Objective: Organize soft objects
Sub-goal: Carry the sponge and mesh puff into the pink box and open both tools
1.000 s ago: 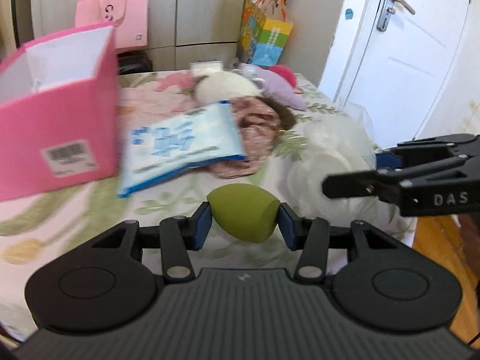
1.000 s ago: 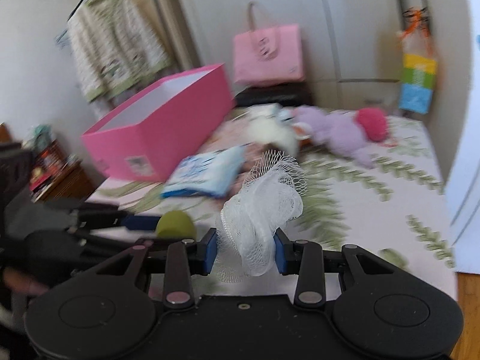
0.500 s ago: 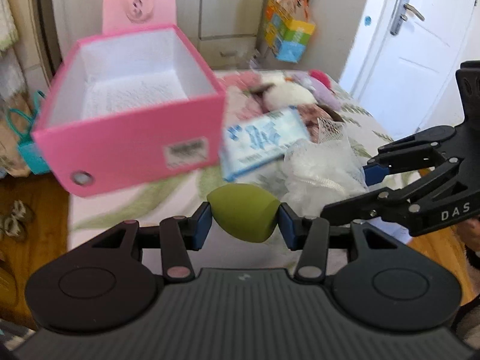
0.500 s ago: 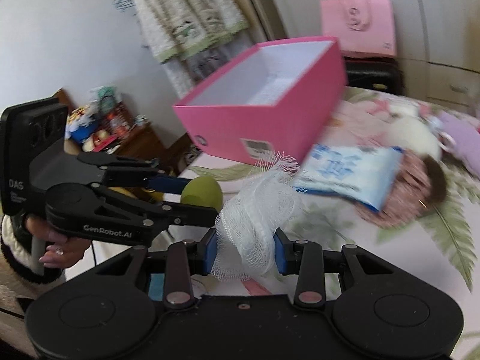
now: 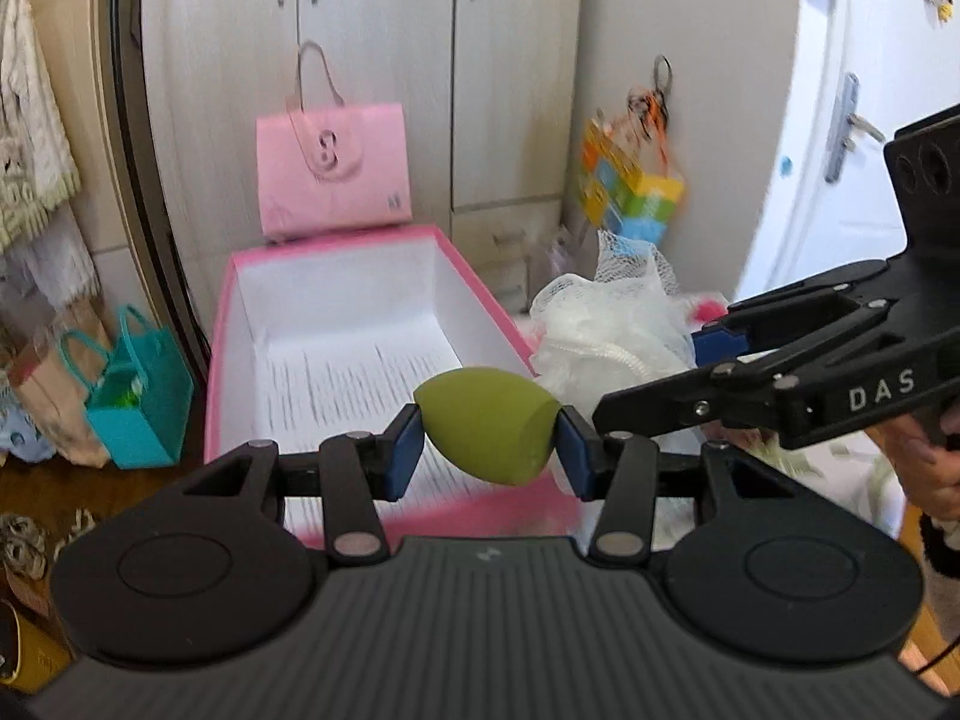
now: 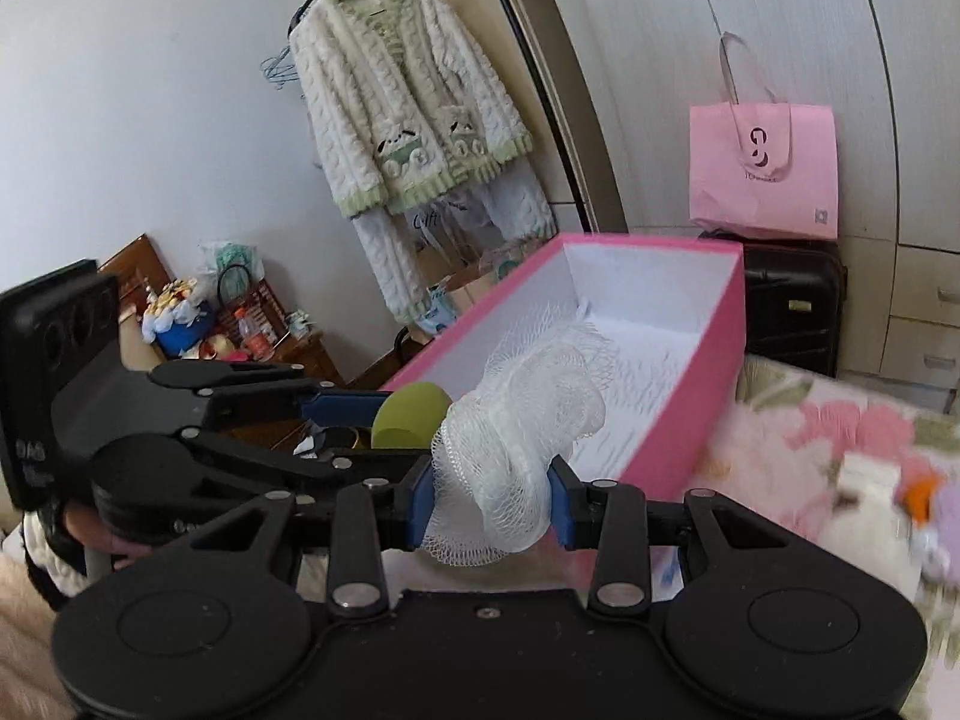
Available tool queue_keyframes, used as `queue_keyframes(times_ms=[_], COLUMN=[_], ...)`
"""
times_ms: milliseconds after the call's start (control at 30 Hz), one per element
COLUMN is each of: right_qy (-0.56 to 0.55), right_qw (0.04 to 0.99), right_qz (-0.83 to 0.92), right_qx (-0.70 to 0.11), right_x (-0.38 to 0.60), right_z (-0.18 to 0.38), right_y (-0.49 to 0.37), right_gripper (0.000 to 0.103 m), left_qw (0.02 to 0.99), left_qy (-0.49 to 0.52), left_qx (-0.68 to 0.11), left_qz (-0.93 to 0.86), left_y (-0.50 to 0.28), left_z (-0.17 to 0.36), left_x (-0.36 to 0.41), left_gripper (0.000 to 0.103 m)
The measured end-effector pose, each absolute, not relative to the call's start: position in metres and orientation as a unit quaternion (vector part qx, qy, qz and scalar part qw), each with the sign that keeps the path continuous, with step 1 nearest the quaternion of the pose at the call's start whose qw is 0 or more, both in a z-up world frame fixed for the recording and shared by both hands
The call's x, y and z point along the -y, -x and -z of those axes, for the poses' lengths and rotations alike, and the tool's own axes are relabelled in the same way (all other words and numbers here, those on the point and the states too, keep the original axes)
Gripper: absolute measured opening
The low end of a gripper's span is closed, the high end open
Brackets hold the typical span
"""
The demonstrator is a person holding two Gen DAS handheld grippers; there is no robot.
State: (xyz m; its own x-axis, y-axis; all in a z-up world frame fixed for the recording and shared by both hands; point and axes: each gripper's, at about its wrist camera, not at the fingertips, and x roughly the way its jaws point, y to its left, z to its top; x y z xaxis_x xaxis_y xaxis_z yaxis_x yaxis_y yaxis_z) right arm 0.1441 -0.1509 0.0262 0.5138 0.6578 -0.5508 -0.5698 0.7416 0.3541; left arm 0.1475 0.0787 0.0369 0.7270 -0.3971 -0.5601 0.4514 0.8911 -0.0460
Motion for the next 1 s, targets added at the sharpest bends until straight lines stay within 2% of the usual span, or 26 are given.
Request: queue_keyframes(times_ms=[167, 367, 567, 700, 867, 1000], right_qy=[-0.046, -0.015, 0.007, 0.020, -0.002, 0.003], right_qw=[0.869, 0.875, 0.860, 0.851, 0.852, 0.857], right_qz=[-0.343, -0.311, -0.316, -0.333, -0.342, -0.338], right_qx=[-0.353, -0.371, -0.401, -0.406, -0.396, -0.388], right_x=[0.135, 0.114, 0.101, 0.096, 0.101, 0.105], right_z=[-0.032, -0.004, 0.019, 0.027, 0.026, 0.020], right_y=[-0.193, -0.248, -0.288, -0.299, -0.301, -0.293], right_gripper=[0.044, 0.044, 0.044, 0.047, 0.063, 0.063], left_qw=[0.924, 0.907, 0.895, 0.889, 0.887, 0.891], left_qy=[-0.065, -0.077, -0.084, -0.097, -0.083, -0.085], left_qx=[-0.303, -0.359, -0.393, -0.404, -0.406, -0.396], left_qz=[0.225, 0.208, 0.194, 0.192, 0.204, 0.204], left_y=[-0.200, -0.266, -0.295, -0.299, -0.300, -0.292], left_z=[-0.034, -0.004, 0.022, 0.027, 0.025, 0.019], left_x=[-0.079, -0.078, -0.075, -0.072, -0.075, -0.076], left_gripper=[0.047, 0.047, 0.047, 0.050, 0.059, 0.061])
